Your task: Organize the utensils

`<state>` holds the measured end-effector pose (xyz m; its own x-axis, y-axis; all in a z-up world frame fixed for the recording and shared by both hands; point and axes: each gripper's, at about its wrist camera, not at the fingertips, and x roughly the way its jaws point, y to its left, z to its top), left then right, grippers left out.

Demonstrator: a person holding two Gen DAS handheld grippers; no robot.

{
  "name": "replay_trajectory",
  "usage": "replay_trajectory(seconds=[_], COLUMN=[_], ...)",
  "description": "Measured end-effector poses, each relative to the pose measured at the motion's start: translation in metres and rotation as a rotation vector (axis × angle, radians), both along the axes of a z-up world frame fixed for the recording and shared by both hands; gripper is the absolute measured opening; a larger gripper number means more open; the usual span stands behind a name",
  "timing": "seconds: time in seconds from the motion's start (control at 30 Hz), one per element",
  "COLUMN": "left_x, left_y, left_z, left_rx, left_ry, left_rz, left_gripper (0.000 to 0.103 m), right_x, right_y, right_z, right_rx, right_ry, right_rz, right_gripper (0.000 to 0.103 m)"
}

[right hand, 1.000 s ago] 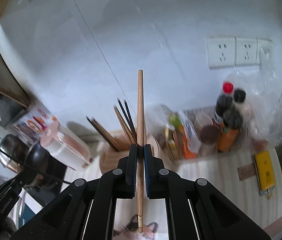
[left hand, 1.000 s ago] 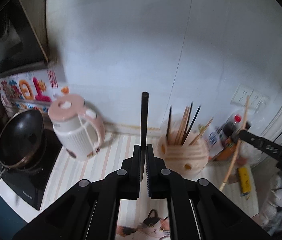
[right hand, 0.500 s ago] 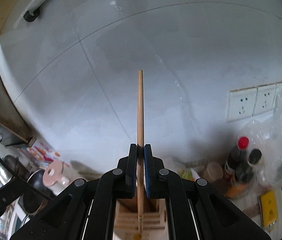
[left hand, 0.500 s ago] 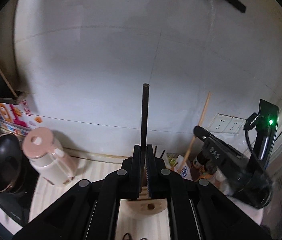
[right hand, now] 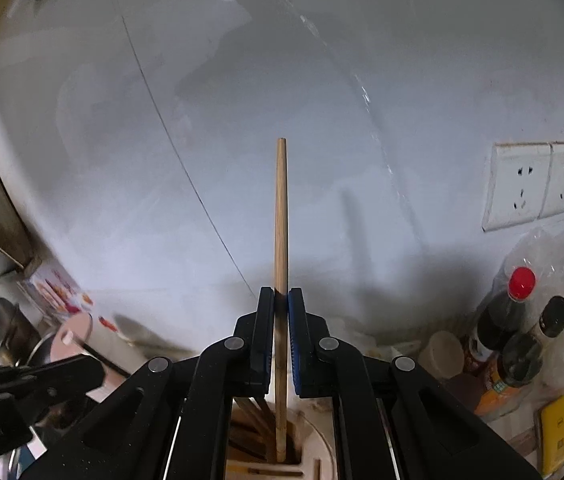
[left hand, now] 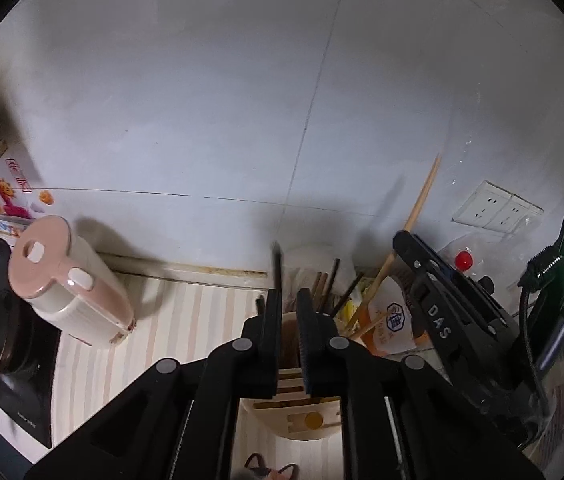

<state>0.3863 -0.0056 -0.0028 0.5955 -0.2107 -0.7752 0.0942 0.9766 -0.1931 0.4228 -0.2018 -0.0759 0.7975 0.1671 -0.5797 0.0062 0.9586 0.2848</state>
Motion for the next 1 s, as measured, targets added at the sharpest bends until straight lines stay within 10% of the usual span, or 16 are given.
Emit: replay_trajectory(seconds=[0.03, 0.1, 0.17, 0.57, 1.0], left_x=[-0.003, -0.012, -0.020, -0.055, -0.124], left_y=[0.001, 0.010, 0.019, 0.036, 0.039], left_z=[0.003, 0.009, 0.014, -0.025, -0.016], left_rx=[0.012, 0.017, 0.002, 0.172, 0.193], left_ry=[-0.011, -0.033, -0.068, -0.072, -0.138], left_rz=[0.010, 0.039, 0.067, 0.085, 0.016], left_gripper=[0.013, 0.061, 0.087, 0.103, 0.103], right_x=[-0.002, -0.010, -0.021, -0.099, -0.181], right_y=[-0.003, -0.007, -0.009, 0.005, 0.031], right_z=[0.000, 0.005, 0.011, -0.004, 0.011], right_rx=[0.002, 0.003, -0.015, -0.219, -0.292], right_ry=[0.014, 0.023, 0.021, 0.123, 0.119], right_rz=[0.000, -0.004, -0.010, -0.085, -0.201], right_gripper=[0.018, 0.037, 0.037, 0.097, 0.100])
